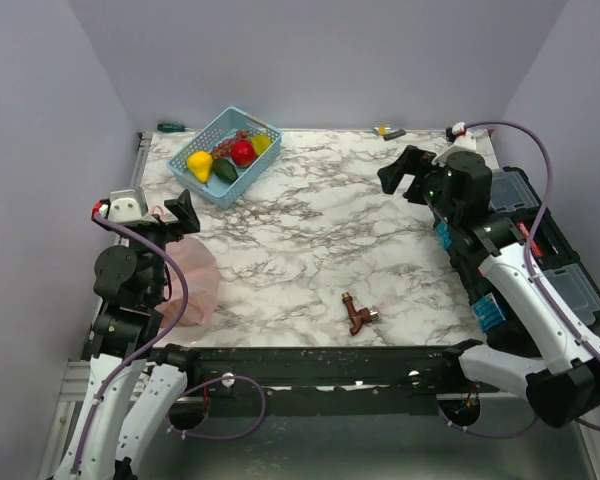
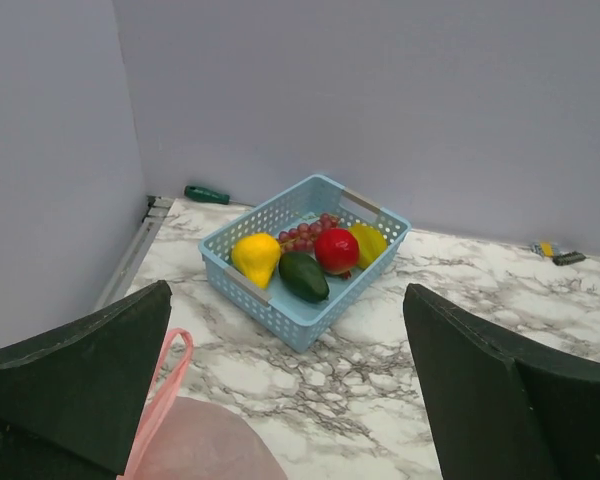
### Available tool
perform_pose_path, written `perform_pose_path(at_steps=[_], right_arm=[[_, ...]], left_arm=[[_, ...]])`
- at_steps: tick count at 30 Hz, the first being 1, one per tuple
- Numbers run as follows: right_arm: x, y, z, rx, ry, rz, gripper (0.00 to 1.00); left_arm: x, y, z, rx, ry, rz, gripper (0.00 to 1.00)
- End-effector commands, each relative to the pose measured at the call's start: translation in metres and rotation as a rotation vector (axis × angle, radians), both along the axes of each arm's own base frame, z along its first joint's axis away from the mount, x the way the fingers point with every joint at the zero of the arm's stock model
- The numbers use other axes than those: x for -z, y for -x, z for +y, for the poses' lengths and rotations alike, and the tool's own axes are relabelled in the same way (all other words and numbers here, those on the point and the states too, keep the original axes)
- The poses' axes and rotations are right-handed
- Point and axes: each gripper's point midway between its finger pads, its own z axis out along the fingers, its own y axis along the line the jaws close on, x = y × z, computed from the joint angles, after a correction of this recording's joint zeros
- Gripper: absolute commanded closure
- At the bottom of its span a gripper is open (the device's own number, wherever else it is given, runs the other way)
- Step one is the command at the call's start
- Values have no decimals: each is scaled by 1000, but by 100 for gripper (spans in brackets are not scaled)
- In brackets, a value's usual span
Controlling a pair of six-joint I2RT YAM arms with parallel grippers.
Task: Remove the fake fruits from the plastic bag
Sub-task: Move the plastic bag to the center of the board.
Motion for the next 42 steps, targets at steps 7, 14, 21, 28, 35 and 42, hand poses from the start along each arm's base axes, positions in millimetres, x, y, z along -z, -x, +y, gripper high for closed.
perform_pose_path(at_steps=[7, 14, 21, 28, 35, 42], right_arm=[[73, -11, 86, -111, 8, 229, 0], [105, 26, 224, -253, 28, 234, 0], [131, 102, 340, -663, 107, 241, 0], [140, 130, 363, -763, 172, 149, 0], [150, 155, 385, -918, 136, 152, 0], [169, 188, 424, -1062, 85, 121, 0]], left_arm=[[2, -4, -12, 53, 26, 10, 1], [4, -5, -10, 37, 24, 16, 1], [7, -5, -8, 21, 10, 19, 1], [8, -6, -6, 10, -2, 25, 1], [8, -6, -6, 9, -6, 18, 1], [7, -6, -9, 24, -5, 19, 1]])
